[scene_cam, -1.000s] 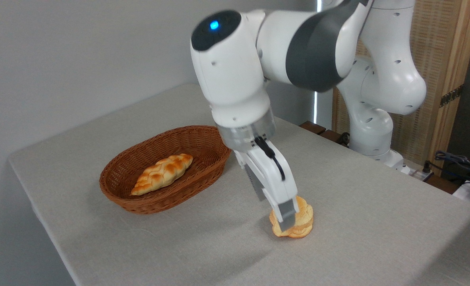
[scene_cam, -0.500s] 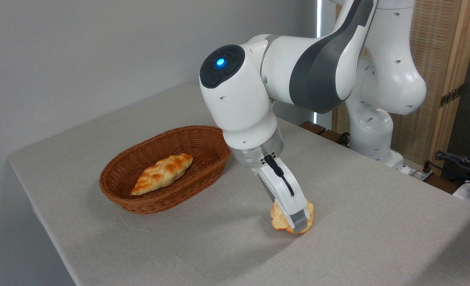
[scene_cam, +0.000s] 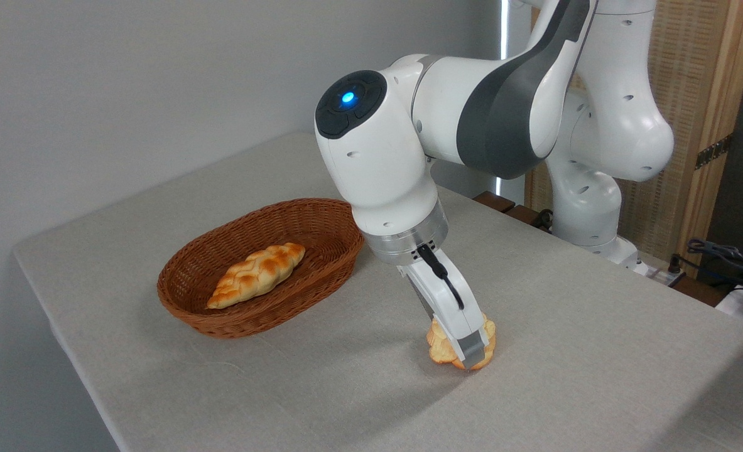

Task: Put bread into the basket
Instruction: 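Close the gripper fingers around the round bun, then lift the bun and carry it over the wicker basket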

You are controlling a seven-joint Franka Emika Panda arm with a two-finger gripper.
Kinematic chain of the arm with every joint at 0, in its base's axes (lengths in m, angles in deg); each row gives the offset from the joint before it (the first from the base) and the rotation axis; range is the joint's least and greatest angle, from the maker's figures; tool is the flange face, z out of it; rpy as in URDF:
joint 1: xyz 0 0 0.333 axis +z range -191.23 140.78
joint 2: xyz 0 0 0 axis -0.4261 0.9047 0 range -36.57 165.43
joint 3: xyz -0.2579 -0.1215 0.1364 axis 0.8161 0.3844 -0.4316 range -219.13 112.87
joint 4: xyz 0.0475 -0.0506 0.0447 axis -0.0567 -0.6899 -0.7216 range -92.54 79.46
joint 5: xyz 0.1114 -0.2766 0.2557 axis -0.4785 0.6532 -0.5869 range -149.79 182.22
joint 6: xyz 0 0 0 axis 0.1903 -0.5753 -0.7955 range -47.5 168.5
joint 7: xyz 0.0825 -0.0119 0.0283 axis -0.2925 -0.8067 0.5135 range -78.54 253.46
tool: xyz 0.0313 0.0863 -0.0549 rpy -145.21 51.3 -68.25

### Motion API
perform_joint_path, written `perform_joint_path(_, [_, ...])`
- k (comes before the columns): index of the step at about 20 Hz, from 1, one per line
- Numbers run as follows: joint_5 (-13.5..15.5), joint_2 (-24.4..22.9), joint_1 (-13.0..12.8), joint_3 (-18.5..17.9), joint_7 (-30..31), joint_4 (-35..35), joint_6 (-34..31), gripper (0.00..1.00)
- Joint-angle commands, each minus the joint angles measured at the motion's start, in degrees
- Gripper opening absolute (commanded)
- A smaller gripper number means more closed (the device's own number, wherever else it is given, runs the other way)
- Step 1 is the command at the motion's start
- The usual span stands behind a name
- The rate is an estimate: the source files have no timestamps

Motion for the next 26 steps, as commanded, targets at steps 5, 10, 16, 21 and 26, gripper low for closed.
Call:
perform_joint_path(5, [-0.99, -0.81, -0.44, -0.34, -0.84, -0.29, 0.25, 0.39])
perform_joint_path(10, [3.12, -1.95, -0.88, 0.45, -0.31, 4.87, -0.28, 0.41])
perform_joint_path(16, [8.15, -1.25, -0.88, 8.70, 7.32, 11.21, 0.24, 0.41])
perform_joint_path(21, [12.18, -0.72, -0.97, 15.56, 15.33, 13.94, 0.51, 0.47])
perform_joint_path(26, [12.37, 0.15, -0.88, 22.50, 28.57, 14.12, 4.20, 0.85])
